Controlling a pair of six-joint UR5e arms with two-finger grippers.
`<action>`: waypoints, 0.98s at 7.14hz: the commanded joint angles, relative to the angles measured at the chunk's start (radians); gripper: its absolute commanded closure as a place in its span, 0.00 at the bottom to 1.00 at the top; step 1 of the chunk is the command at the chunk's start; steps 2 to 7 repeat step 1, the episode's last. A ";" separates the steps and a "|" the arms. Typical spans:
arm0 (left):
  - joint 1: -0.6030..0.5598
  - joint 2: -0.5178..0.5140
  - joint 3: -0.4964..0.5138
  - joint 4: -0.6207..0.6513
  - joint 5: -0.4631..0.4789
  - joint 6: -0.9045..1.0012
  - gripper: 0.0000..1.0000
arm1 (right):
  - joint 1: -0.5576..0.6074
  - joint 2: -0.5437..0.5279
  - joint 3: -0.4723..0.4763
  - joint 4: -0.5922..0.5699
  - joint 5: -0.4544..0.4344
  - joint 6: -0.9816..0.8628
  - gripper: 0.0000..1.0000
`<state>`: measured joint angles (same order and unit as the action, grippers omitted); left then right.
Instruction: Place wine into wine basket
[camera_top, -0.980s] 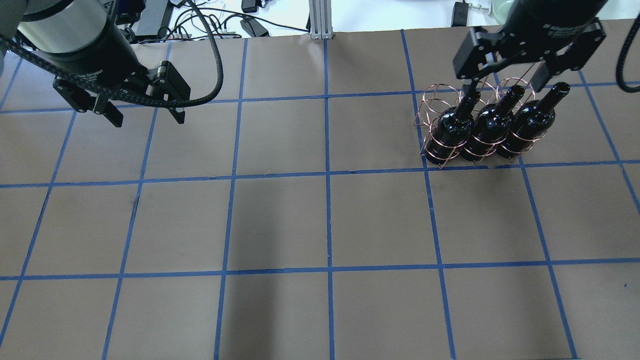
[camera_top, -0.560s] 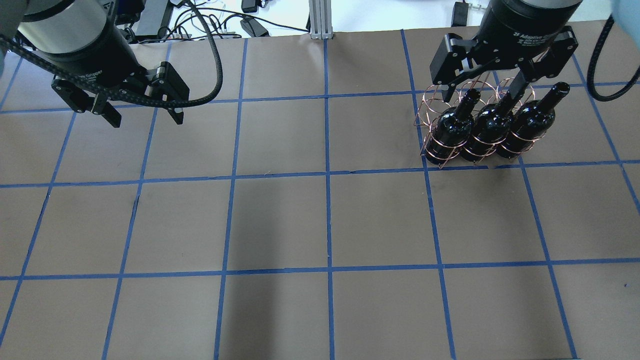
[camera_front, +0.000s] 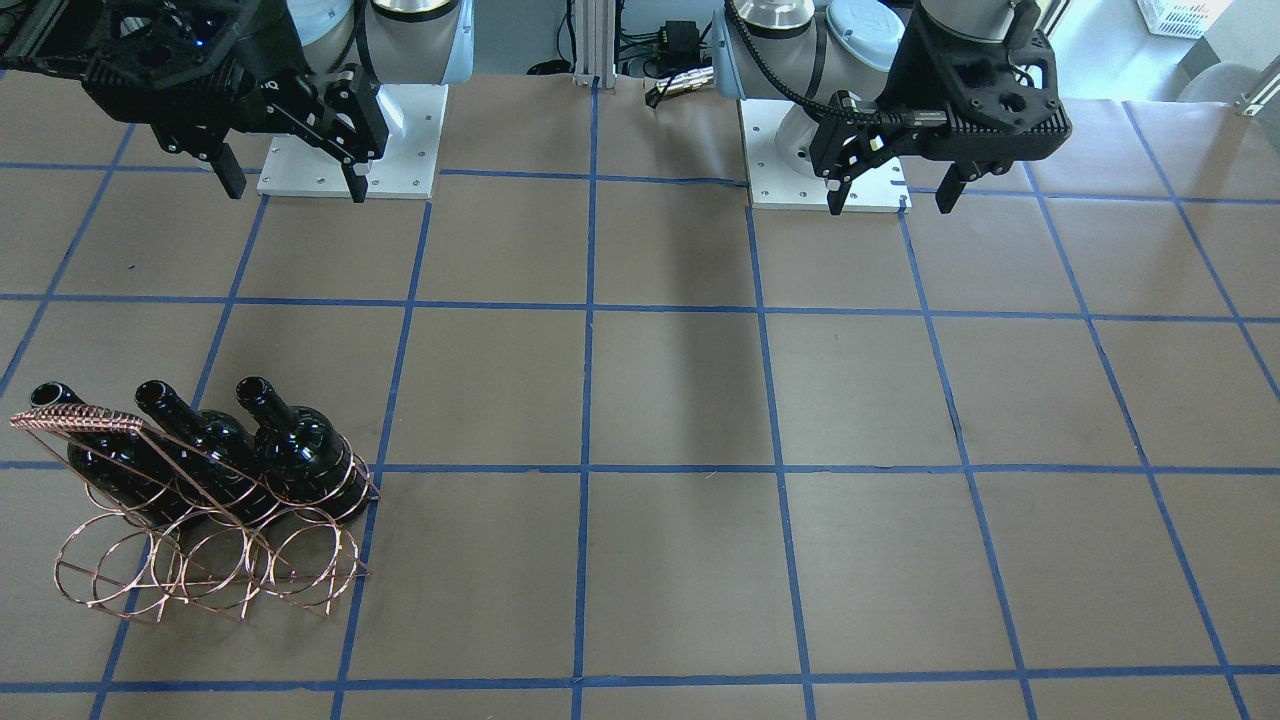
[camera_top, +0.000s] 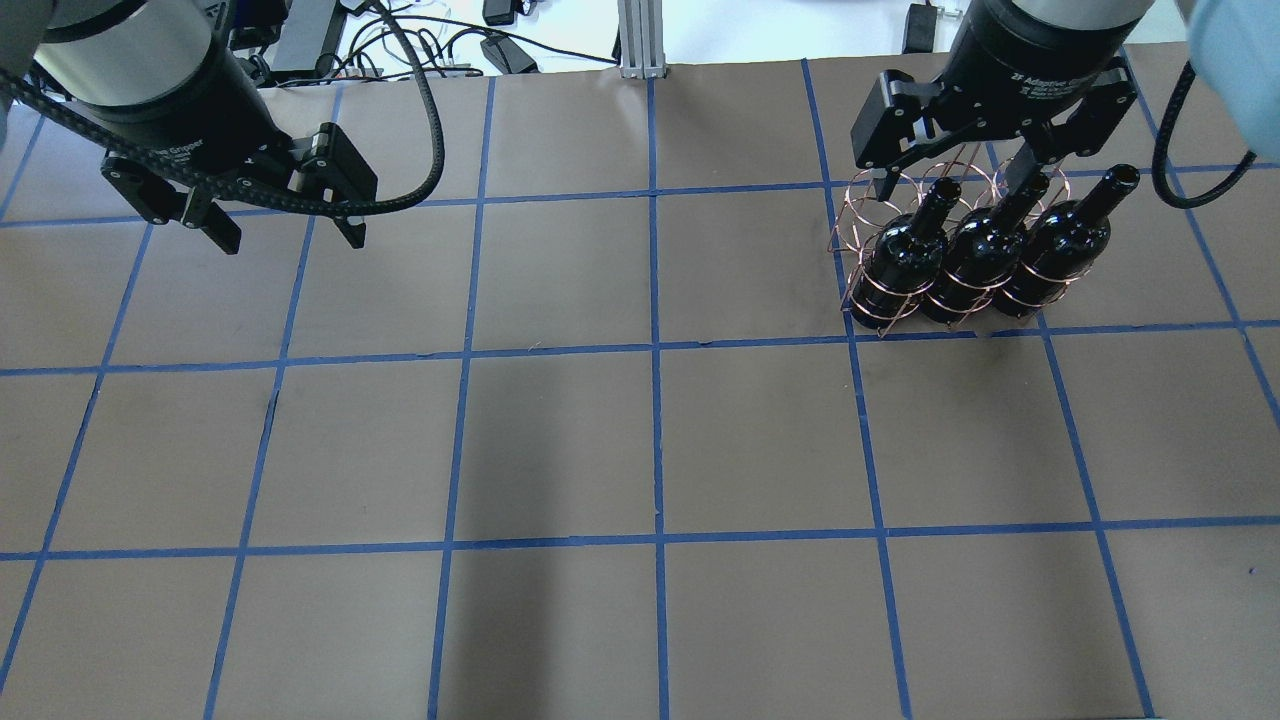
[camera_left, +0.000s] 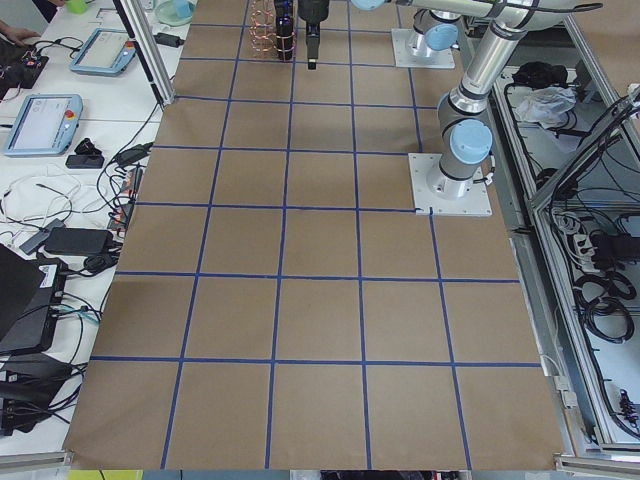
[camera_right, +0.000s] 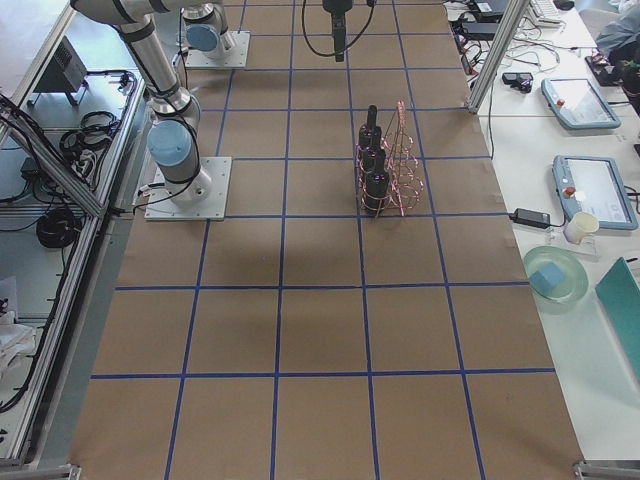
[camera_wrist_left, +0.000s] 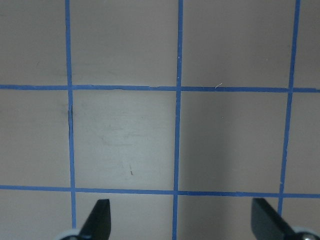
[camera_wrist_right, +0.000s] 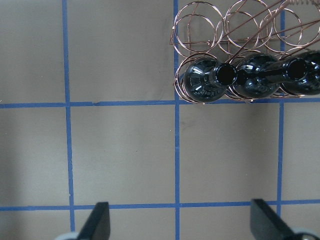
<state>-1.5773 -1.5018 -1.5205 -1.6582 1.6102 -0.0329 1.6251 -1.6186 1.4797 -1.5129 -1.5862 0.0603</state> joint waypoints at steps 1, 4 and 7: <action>-0.001 0.000 -0.001 0.000 -0.003 0.002 0.00 | -0.001 -0.001 0.002 -0.003 0.000 -0.002 0.00; -0.001 0.000 -0.001 0.000 -0.003 0.002 0.00 | -0.001 -0.001 0.002 -0.003 0.000 -0.002 0.00; -0.001 0.000 -0.001 0.000 -0.003 0.002 0.00 | -0.001 -0.001 0.002 -0.003 0.000 -0.002 0.00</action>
